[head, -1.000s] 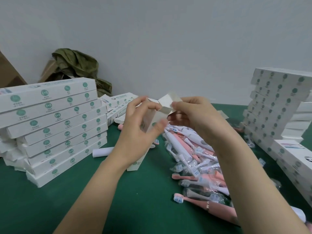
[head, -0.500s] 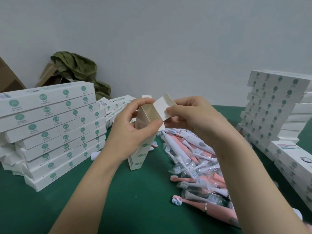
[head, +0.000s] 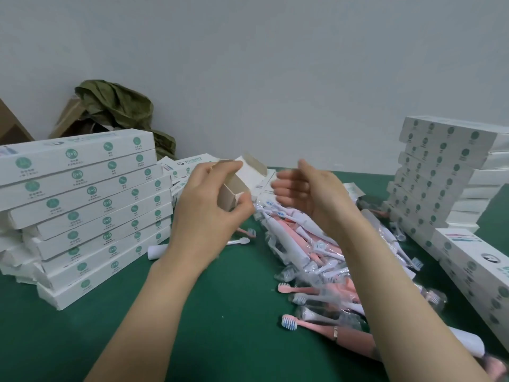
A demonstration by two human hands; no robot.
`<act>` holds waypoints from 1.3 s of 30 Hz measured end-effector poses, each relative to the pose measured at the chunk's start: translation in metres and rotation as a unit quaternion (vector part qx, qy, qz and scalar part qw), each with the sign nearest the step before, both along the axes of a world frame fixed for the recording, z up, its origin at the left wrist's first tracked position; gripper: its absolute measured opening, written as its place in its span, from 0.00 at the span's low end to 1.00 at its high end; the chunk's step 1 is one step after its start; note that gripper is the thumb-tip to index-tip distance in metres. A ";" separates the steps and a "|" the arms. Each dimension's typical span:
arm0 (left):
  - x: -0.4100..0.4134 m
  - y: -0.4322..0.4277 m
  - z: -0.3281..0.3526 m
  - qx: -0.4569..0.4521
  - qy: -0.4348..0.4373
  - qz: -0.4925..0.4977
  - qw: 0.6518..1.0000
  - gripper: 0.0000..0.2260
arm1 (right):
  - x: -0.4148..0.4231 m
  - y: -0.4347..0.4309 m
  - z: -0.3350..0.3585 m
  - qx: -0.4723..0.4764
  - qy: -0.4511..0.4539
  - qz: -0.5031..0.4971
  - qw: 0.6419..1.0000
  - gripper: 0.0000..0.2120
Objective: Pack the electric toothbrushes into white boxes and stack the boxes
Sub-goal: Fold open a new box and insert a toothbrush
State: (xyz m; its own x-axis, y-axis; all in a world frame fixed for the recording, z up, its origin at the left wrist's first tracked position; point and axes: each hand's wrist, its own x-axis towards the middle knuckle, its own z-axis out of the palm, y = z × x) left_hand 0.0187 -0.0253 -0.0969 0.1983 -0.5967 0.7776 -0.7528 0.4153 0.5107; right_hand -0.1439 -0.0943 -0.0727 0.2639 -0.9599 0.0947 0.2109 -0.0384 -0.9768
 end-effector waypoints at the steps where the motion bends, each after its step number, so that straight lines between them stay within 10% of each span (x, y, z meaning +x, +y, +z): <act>1: 0.003 0.000 0.001 -0.010 0.017 0.017 1.000 0.19 | -0.001 -0.007 -0.009 -0.015 0.105 -0.075 0.992 0.13; 5: 0.015 0.001 0.003 -0.019 0.065 0.085 0.994 0.18 | 0.008 -0.016 -0.045 -0.067 0.625 -0.065 0.775 0.06; 10: 0.018 0.000 0.000 -0.023 0.086 0.095 0.991 0.19 | 0.017 -0.014 -0.061 -0.069 0.712 -0.073 0.695 0.12; 17: 0.018 0.004 0.005 -0.031 -0.015 0.204 0.978 0.17 | 0.007 -0.007 -0.057 -0.084 0.687 -0.053 0.720 0.15; 27: 0.028 -0.012 -0.021 0.153 -0.073 0.139 0.976 0.22 | -0.014 -0.012 -0.044 -0.119 0.356 -0.193 0.907 0.08; 39: 0.035 -0.022 -0.025 0.200 -0.073 0.171 0.962 0.26 | -0.029 -0.017 0.005 -0.207 -0.007 -0.298 0.932 0.07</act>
State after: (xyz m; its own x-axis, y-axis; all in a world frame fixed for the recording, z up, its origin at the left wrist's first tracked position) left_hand 0.0538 -0.0474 -0.1224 0.3420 -0.7729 0.5344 -0.8865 -0.0767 0.4564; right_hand -0.1733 -0.1112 -0.0675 -0.3073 -0.8165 0.4888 0.0438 -0.5253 -0.8498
